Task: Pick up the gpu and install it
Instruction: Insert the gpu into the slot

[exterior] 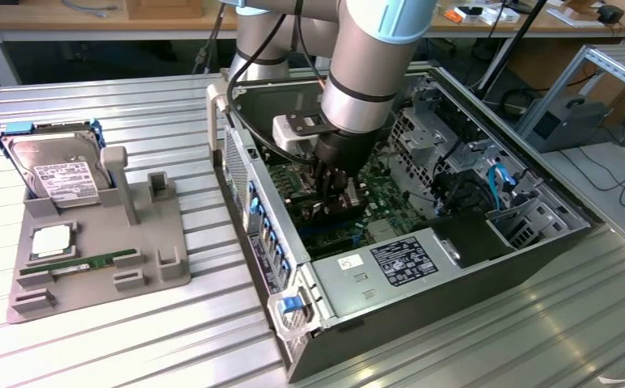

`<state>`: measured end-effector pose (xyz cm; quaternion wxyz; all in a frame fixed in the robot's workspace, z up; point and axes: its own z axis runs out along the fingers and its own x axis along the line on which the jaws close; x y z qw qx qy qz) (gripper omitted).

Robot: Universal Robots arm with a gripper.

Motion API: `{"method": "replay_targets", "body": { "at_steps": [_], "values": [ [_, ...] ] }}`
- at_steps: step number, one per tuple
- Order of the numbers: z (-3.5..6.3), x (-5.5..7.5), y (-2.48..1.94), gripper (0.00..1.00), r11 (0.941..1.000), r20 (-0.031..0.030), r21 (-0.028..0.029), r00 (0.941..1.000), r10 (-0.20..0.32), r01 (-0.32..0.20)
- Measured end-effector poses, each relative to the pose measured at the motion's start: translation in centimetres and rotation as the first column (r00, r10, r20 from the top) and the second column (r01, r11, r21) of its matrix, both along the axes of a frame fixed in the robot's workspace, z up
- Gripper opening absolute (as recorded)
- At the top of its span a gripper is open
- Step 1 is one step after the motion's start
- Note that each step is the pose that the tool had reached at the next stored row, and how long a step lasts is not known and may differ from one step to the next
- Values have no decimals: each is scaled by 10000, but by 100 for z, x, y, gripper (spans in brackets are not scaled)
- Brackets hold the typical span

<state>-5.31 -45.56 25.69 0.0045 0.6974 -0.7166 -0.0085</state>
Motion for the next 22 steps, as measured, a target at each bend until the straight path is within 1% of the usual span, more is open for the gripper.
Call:
{"method": "replay_targets", "body": {
  "at_steps": [13, 14, 16, 22],
  "values": [
    [-8, 0, 0, 27, 10000, 0, -4, 10000, 0, 0],
    [-9, 0, 0, 27, 10000, 0, -11, 10000, 0, 0],
    [-10, 1, 0, 27, 10000, 2, -51, 10000, 1, -1],
    [7, 0, 1, 27, 10000, 2, -53, 10000, -1, 1]
  ]
}}
